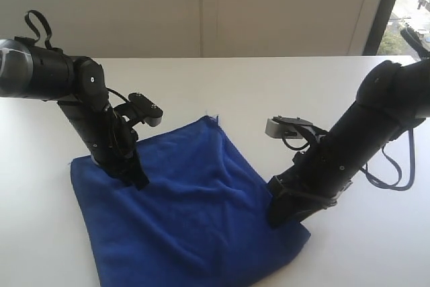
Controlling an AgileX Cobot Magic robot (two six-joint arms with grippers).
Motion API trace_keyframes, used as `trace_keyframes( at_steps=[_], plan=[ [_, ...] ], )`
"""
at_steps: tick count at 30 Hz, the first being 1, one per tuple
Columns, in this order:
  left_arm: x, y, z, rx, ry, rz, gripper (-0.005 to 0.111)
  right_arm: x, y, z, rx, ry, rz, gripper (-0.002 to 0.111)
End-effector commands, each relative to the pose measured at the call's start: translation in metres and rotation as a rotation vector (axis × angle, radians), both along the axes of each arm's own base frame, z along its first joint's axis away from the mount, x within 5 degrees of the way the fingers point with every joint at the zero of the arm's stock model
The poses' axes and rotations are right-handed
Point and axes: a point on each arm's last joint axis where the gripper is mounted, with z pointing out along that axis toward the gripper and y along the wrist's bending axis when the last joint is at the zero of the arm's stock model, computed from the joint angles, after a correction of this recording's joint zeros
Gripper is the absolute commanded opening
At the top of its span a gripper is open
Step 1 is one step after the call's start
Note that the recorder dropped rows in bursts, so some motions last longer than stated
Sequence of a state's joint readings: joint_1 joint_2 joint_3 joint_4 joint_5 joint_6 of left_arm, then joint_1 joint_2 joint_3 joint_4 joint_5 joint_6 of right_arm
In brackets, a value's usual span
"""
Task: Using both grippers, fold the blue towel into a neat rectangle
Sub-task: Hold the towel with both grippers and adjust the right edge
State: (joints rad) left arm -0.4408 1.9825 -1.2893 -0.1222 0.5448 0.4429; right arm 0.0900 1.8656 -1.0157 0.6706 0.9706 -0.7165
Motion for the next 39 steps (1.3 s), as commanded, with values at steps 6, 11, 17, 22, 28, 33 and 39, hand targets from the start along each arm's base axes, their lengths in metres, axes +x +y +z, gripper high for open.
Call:
trace_keyframes(
  at_steps=[6, 11, 17, 22, 28, 33, 39],
  plan=[
    [0.0, 0.001, -0.018, 0.025, 0.024, -0.006, 0.0, -0.002, -0.001, 0.004, 0.008, 0.008, 0.003, 0.046],
    [0.0, 0.001, -0.018, 0.025, 0.024, -0.006, 0.0, 0.008, -0.002, -0.001, -0.008, -0.07, -0.043, 0.046],
    [0.0, 0.001, -0.018, 0.025, 0.024, -0.006, 0.0, 0.007, 0.004, -0.007, 0.059, -0.036, -0.028, 0.046],
    [0.0, 0.001, -0.018, 0.025, 0.024, -0.006, 0.0, 0.01, 0.003, -0.01, 0.047, -0.056, -0.035, 0.046],
    [0.0, 0.001, -0.018, 0.025, 0.024, -0.006, 0.0, 0.016, 0.0, -0.013, 0.013, -0.11, -0.068, 0.046],
    [0.001, 0.001, -0.018, 0.023, 0.019, -0.005, 0.0, 0.016, 0.001, -0.013, 0.015, -0.107, -0.066, 0.042],
    [0.001, 0.001, -0.018, 0.022, 0.017, -0.004, 0.0, 0.017, 0.0, -0.014, 0.009, -0.114, -0.072, 0.014]
  ],
)
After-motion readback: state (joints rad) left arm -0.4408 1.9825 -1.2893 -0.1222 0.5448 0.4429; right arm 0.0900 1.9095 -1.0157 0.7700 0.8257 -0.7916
